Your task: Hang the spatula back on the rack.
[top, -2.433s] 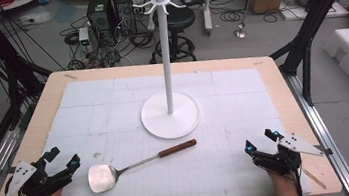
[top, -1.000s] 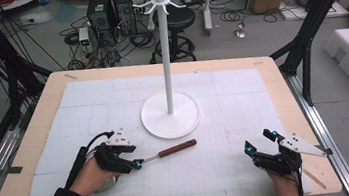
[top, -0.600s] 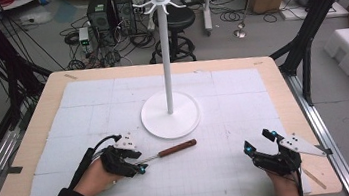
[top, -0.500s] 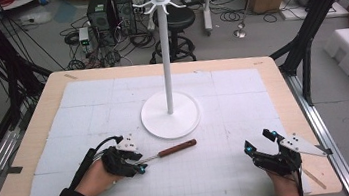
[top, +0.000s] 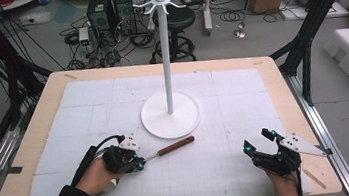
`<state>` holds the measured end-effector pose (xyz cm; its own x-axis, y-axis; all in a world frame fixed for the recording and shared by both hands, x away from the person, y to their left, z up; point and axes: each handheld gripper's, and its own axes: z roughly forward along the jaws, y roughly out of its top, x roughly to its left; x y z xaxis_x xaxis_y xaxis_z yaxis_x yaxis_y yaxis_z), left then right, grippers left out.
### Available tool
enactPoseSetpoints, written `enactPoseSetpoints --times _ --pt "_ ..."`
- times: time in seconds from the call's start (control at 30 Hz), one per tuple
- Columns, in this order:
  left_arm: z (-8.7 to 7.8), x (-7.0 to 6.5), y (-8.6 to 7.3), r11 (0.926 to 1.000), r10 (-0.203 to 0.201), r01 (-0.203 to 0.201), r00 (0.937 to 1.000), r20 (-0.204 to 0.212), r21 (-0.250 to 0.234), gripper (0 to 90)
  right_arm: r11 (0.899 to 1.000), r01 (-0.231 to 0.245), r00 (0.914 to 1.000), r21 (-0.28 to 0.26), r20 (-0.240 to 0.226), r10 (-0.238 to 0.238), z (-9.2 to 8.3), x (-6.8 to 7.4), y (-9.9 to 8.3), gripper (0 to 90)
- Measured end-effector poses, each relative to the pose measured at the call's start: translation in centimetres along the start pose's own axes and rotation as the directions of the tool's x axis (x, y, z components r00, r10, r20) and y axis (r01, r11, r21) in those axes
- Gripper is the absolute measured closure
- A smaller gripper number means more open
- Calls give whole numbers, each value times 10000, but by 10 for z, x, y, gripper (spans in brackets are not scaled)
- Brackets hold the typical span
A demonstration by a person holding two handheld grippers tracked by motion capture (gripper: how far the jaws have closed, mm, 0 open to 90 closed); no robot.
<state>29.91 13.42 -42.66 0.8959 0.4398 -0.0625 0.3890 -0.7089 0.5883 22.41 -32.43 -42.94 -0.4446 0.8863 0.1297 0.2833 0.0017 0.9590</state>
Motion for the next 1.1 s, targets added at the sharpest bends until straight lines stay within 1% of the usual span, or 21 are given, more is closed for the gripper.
enactPoseSetpoints --times 0.07,0.1,0.23,0.3,0.4,0.43,0.53,0.57,0.6,0.63,0.7,0.77,0.8,0.97,1.0,1.07,1.1 --pt "0 0 0 10000 5 -5 10000 -10 -44 839 10000 -40 10000 13 -9 40 0 0 0 167" --pt "0 -1 -1 9999 23 -23 10000 -48 -160 839 10000 -48 10000 25 5 48 0 -1 0 167" --pt "-1 -2 -2 9997 77 -79 9999 -109 -232 839 9999 -126 9999 61 3 126 0 -1 -1 167" --pt "-2 -2 -2 9995 180 -182 9998 -95 -250 840 9999 -115 9999 58 4 115 0 -1 -1 167" --pt "-6 -3 -3 9988 208 -214 9997 -124 -439 841 9999 -122 9999 17 35 122 -1 -1 -1 167" --pt "-8 -3 -4 9981 208 -216 9997 -146 -582 841 9999 -120 9999 1 51 120 -1 -2 -1 167" --pt "-14 -4 -7 9944 -53 42 9999 -93 -1058 841 9999 -159 9999 15 26 159 -1 -2 -1 167" --pt "-16 -3 -7 9937 -47 34 9999 -117 -1123 841 9999 -167 9999 17 -20 168 0 -1 -1 167" --pt "-21 -4 -8 9906 -46 19 9998 -188 -1364 841 9999 -144 9999 28 -27 144 0 -1 -1 167" --pt "-21 -4 -8 9906 -46 19 9998 -188 -1364 841 9999 -144 9999 28 -27 144 0 -1 -1 167" --pt "-26 -5 -8 9855 -125 82 9996 -241 -1696 841 9998 -197 9998 47 -104 197 2 0 -1 167" --pt "-34 -6 -9 9760 -263 182 9991 -345 -2168 841 9997 -219 9994 45 -249 220 4 2 0 167" --pt "-34 -6 -9 9760 -263 182 9991 -345 -2168 841 9997 -219 9994 45 -249 220 4 2 0 167" --pt "-44 -8 -11 9618 -337 201 9984 -455 -2729 841 9998 -198 9986 72 -498 201 8 8 2 167" --pt "-47 -9 -11 9536 -408 241 9980 -493 -3002 841 9998 -217 9982 41 -558 219 8 9 3 167" --pt "-51 -10 -11 9435 -467 255 9973 -564 -3305 841 9998 -193 9974 7 -694 193 9 11 5 167" --pt "-51 -10 -11 9435 -467 255 9973 -564 -3305 841 9998 -193 9974 7 -694 193 9 11 5 167"
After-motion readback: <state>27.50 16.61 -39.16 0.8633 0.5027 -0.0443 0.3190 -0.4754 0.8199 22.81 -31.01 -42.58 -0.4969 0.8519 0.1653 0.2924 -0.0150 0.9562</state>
